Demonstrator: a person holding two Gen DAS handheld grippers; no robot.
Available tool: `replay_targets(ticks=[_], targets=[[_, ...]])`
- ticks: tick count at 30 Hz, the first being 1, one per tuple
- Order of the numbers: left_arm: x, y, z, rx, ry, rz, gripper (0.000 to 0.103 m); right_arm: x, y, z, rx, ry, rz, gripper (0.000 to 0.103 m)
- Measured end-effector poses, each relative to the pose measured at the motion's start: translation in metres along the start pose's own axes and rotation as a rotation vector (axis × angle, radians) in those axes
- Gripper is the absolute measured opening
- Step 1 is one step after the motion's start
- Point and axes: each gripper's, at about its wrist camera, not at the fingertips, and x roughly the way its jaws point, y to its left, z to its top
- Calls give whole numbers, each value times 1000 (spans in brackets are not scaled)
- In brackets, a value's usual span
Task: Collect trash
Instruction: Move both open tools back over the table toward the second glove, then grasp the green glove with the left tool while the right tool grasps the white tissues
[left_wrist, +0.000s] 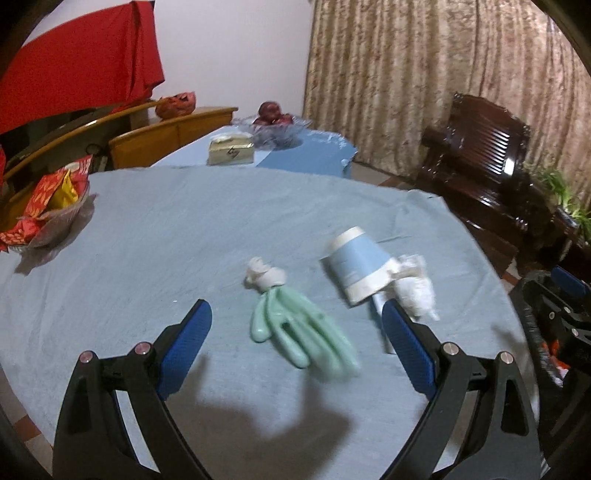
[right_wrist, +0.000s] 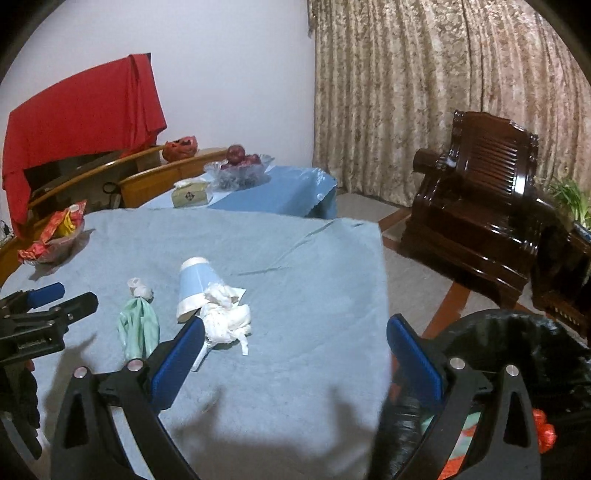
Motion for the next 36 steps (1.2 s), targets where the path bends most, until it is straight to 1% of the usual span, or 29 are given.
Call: replay_targets(ticks=[7,14,17,18,21,25,26,27,28,30,31,32,35,36], targets=[[40,9,-2,-2,65,14,91,37,11,-6,-5,46,2,97],[74,10,1,-13,108,26,90,58,9,-3,-12,60,-6,97],[86,10,2,-12,128,31,90,65,7,-3,-9,70,6,97],[92,11,3,-16,140,29,89,67,8,-2,-11,71,7,97],[105,14,3,-16,181,25,79,69,8,-1,-21,72,17,97],[116,15,0,-34,217,-9,75,72,14,1,-41,74,48,97],[117,14,0,-31,216,-15,71,74,15,2,-47,76,54,97],[116,13,1,-29,215,-21,62,75,17,2,-51,79,61,97],[116,13,1,-29,213,-27,57,77,19,2,-55,84,70,97],[113,13,1,-37,207,-38,44,80,21,3,-54,87,80,97],[113,13,0,-38,205,-41,41,83,23,3,-53,92,88,97],[112,13,0,-40,202,-50,34,85,25,3,-52,97,93,97],[107,14,-2,-47,191,-61,27,92,33,3,-61,118,115,95],[106,14,-2,-49,185,-64,23,95,37,3,-69,124,118,94]])
